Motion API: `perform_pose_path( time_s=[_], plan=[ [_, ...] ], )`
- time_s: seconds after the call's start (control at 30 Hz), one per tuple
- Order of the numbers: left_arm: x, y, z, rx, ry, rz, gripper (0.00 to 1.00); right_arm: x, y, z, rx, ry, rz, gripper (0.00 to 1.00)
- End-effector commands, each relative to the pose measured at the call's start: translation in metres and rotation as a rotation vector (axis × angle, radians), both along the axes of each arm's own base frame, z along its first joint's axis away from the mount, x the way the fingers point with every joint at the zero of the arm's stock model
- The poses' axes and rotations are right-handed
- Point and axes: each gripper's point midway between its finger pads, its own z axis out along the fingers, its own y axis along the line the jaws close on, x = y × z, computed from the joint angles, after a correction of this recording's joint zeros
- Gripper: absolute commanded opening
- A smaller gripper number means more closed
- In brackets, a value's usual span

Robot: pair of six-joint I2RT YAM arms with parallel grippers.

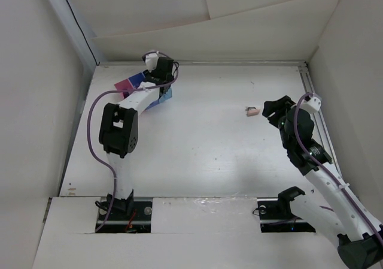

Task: Sort the stationery into containers
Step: Place the stationery into the container, then grab a piece of stationery with the left arm

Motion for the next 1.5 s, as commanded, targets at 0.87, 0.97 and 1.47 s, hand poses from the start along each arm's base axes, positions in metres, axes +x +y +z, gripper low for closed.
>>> perform_pose_path(
  time_s=[0.87,0.97,1.47],
  plan=[
    [-0.151,-0.388,-0.027,0.007,-0.098,-1.103,0.82,-0.004,-0.008,0.016,0.01,-0.07,-0.039,0.74],
    [-0.152,-0.394,-0.043,0.035,-0.074,-1.124,0.85,-0.004,-0.008,0.016,0.01,-0.07,-0.039,0.79],
    [-0.117,-0.409,-0.065,0.131,-0.07,-1.055,0.93,-0.004,-0.003,0.016,0.015,-0.068,-0.012,0.83]
  ],
)
